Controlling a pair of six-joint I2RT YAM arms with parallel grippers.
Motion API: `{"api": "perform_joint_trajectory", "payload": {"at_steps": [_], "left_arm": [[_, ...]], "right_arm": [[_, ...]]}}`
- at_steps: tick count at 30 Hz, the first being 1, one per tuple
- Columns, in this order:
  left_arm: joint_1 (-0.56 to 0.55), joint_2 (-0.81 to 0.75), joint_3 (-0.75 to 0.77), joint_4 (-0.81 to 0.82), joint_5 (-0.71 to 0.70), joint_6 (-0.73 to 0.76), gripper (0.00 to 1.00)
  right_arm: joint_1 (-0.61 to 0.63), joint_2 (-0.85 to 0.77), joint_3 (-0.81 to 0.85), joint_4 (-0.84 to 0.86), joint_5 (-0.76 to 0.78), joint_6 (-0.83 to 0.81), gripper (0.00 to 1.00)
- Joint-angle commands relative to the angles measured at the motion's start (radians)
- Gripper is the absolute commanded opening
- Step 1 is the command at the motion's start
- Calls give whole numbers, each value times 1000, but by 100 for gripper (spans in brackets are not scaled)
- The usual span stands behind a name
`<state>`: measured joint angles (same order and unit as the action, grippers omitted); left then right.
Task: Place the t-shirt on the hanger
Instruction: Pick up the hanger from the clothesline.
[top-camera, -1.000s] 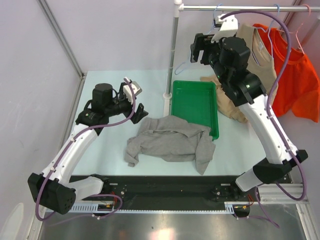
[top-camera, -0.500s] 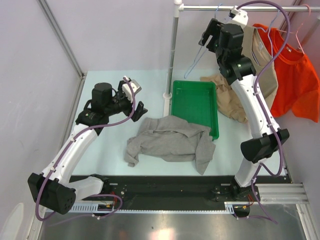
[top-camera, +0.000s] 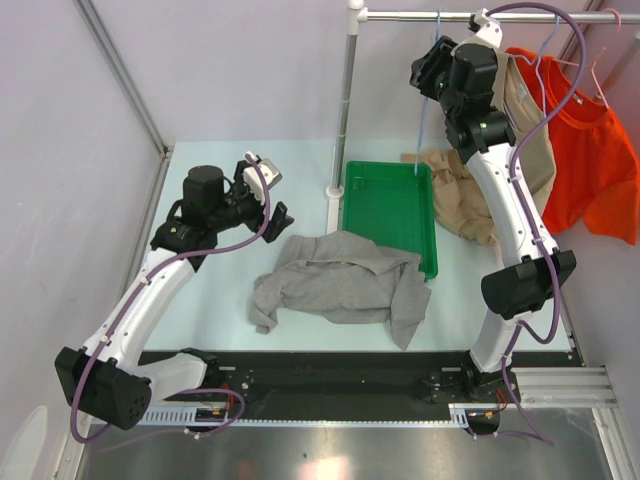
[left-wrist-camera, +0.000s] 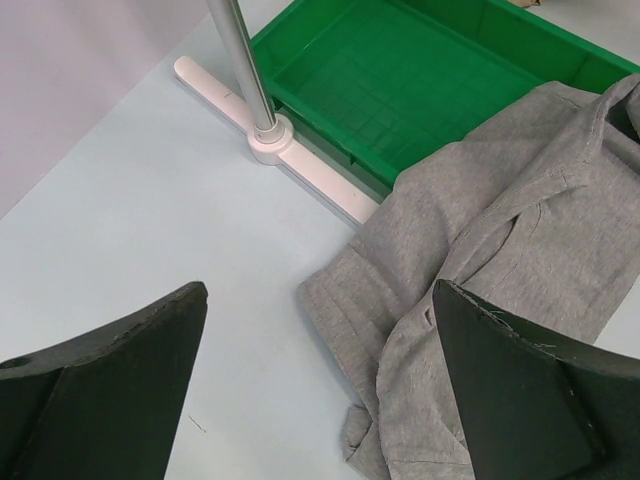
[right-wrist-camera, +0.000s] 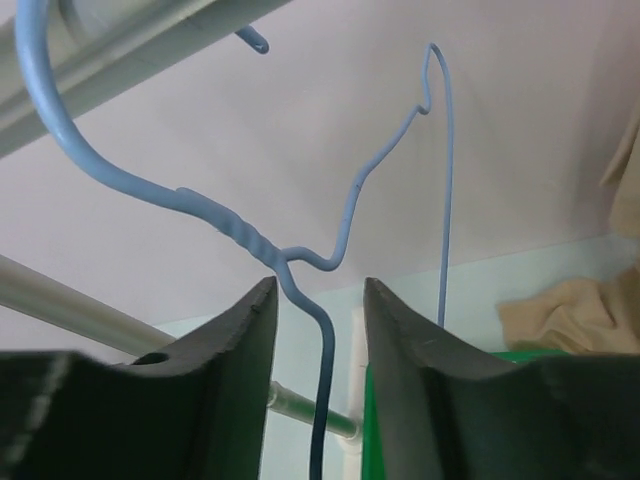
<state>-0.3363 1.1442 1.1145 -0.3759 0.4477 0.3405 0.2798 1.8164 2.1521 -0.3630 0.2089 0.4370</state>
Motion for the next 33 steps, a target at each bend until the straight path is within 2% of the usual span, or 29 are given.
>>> {"api": "perform_joint_trajectory", "payload": {"at_steps": [1, 2, 3, 5, 6, 8, 15, 21, 27, 33], "left_arm": [[-4, -26, 10, 29, -4, -3, 100], [-4, -26, 10, 29, -1, -1, 100], [-4, -23, 10, 32, 0, -1, 100], [-4, -21, 13, 35, 8, -3, 100], [-4, -18, 16, 35, 12, -1, 100], [-4, -17, 18, 35, 19, -3, 100], [-4, 0, 22, 40, 32, -14, 100], [-4, 12, 48, 17, 35, 2, 100], [-4, 2, 50, -3, 97, 22, 100], [-4, 17, 47, -38, 221, 57, 100]], "right_arm": [[-14, -35, -3, 72, -34, 19, 38], [-19, -43, -5, 76, -32, 13, 34], [-21, -49, -6, 81, -32, 6, 25], [-25, -61, -14, 85, -37, 3, 15], [-30, -66, -20, 90, -39, -1, 6], [-37, -78, -34, 102, -48, -3, 0], [-47, -127, -75, 202, -78, -49, 0], [-48, -184, -136, 187, -115, -113, 0], [-47, -363, -391, 130, -140, -182, 0], [-47, -566, -624, 84, -272, -317, 0]]}}
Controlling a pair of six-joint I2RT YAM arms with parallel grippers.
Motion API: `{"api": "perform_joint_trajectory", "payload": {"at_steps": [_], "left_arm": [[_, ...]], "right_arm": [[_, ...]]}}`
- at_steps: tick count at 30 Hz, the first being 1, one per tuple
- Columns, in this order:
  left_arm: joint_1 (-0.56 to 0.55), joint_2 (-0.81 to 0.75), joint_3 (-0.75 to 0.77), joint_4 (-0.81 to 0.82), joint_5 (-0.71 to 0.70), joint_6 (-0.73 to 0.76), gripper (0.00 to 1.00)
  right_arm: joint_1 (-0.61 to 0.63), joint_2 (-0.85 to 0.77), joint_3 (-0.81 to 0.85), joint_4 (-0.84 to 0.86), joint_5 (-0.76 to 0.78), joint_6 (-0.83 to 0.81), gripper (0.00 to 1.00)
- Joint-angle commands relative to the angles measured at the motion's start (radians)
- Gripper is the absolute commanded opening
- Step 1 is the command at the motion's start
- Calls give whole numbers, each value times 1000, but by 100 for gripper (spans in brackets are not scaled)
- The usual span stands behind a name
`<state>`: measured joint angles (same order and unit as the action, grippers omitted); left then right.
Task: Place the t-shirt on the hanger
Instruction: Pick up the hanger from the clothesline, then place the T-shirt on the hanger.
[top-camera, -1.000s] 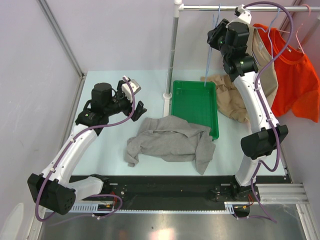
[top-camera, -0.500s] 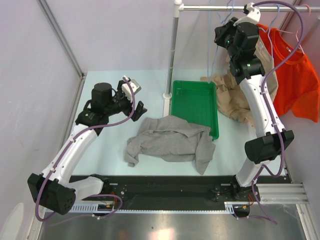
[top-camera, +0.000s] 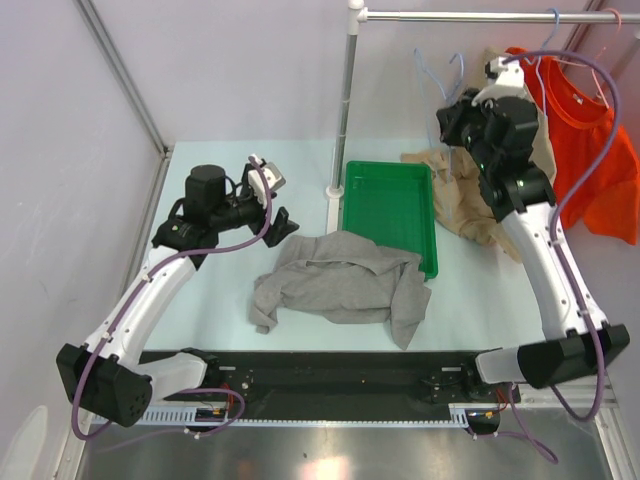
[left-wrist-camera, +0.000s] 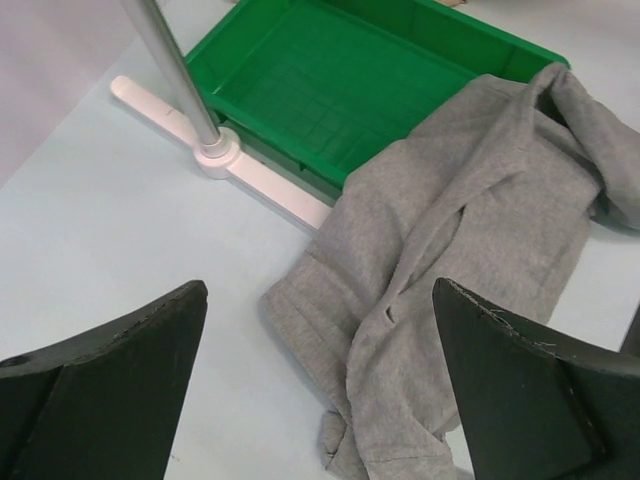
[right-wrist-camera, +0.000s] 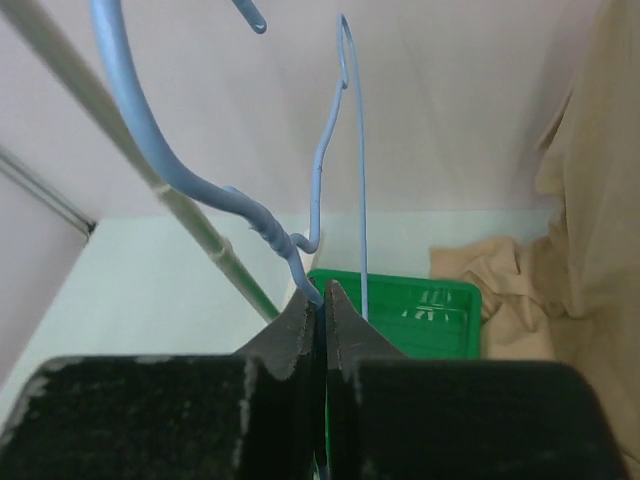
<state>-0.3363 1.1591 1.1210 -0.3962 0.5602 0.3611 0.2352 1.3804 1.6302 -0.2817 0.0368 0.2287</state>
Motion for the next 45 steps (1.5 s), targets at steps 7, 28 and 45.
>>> {"api": "perform_joint_trajectory", "payload": {"at_steps": [7, 28, 45], "left_arm": [[-4, 94, 53, -111, 182, 130, 97], [-13, 315, -179, -49, 218, 625, 71], [-72, 436, -118, -24, 170, 713, 39]], "right_arm": [[-2, -245, -139, -302, -466, -490, 0], [167, 14, 42, -1085, -741, -1102, 0], [211, 141, 7, -863, -595, -1059, 0]]}}
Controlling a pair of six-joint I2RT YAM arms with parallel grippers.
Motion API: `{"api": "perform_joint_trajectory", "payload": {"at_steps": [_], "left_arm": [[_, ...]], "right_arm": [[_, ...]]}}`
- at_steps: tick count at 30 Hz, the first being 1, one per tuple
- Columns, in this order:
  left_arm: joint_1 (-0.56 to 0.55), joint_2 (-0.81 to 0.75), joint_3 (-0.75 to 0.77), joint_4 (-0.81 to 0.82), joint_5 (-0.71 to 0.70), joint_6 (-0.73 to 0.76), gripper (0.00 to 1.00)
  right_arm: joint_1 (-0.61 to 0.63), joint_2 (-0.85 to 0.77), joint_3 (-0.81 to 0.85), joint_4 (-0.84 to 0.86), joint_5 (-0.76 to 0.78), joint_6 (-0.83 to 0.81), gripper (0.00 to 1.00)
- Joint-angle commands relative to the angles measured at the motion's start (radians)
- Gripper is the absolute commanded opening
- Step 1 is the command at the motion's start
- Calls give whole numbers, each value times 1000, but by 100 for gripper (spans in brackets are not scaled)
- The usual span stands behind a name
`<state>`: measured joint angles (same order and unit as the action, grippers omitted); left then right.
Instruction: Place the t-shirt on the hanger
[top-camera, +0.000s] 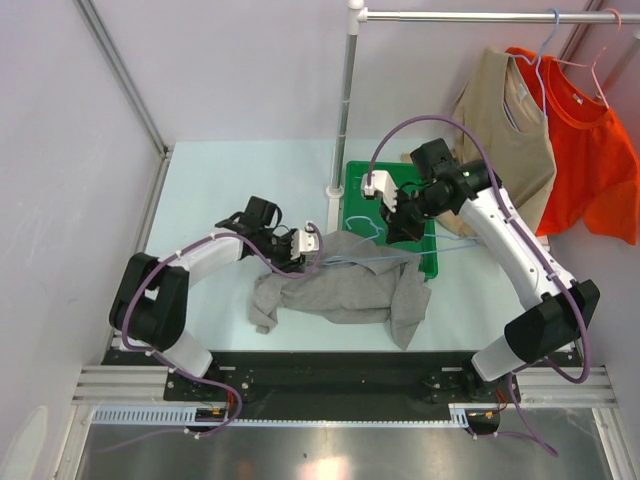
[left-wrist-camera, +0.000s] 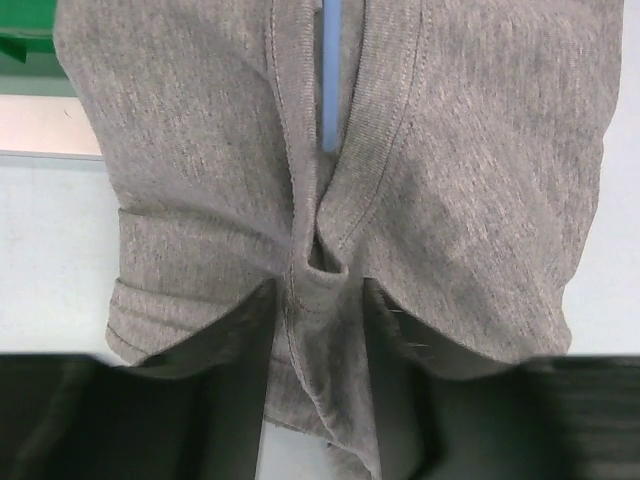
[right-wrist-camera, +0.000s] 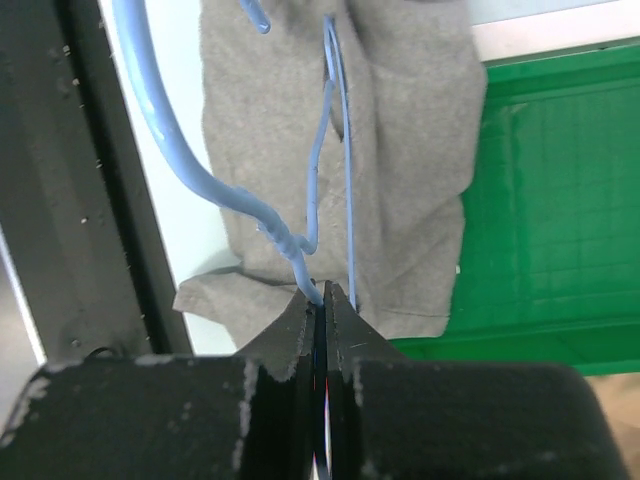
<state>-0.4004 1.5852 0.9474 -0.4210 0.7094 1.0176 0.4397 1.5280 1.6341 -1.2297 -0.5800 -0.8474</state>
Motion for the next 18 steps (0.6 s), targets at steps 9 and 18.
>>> {"api": "perform_joint_trajectory", "payload": {"at_steps": [9, 18], "left_arm": [[-8, 1, 94, -56, 12, 79, 20], [-11, -30, 132, -102, 28, 84, 15]], "right_arm": [[7, 41, 1, 78, 11, -33, 0], [10, 89, -5, 131, -11, -39, 0]]}}
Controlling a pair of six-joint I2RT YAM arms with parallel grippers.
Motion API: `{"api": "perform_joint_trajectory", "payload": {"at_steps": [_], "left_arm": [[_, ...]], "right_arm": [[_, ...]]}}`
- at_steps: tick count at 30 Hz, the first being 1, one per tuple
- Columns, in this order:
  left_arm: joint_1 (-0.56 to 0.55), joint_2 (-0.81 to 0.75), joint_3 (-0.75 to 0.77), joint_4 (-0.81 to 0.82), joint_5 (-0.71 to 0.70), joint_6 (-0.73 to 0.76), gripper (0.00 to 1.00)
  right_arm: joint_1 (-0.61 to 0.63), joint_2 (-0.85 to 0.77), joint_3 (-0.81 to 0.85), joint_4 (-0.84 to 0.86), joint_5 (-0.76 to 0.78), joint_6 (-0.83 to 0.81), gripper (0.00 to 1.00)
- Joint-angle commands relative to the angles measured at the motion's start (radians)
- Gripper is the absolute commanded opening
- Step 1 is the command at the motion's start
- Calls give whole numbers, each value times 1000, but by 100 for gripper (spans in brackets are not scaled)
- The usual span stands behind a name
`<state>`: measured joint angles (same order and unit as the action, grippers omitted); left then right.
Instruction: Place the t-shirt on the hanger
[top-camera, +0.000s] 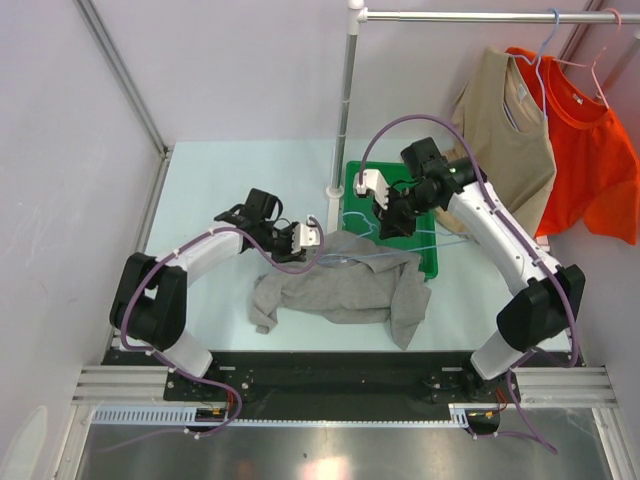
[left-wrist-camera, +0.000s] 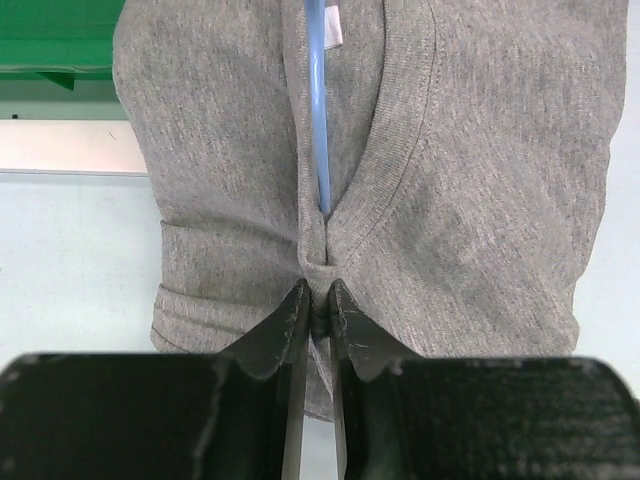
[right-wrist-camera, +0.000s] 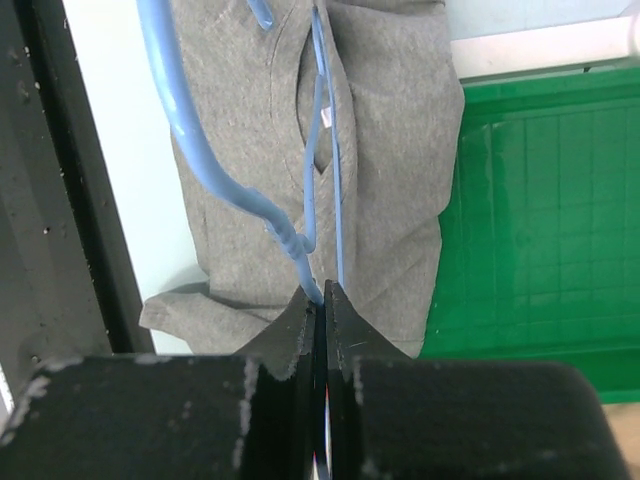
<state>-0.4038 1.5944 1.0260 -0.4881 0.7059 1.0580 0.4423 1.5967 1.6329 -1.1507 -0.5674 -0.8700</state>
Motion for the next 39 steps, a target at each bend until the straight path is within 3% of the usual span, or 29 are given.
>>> {"api": "perform_joint_trajectory", "payload": {"at_steps": [1, 21, 39], "left_arm": [[-7, -40, 58, -41, 30, 45, 15], [-13, -122, 100, -113, 76, 25, 6], [-13, -154, 187, -110, 153, -112, 7]], "right_arm": [[9, 25, -5, 69, -38, -15, 0], [65, 95, -93, 325, -205, 54, 0], [119, 137, -223, 704, -295, 321, 0]]}}
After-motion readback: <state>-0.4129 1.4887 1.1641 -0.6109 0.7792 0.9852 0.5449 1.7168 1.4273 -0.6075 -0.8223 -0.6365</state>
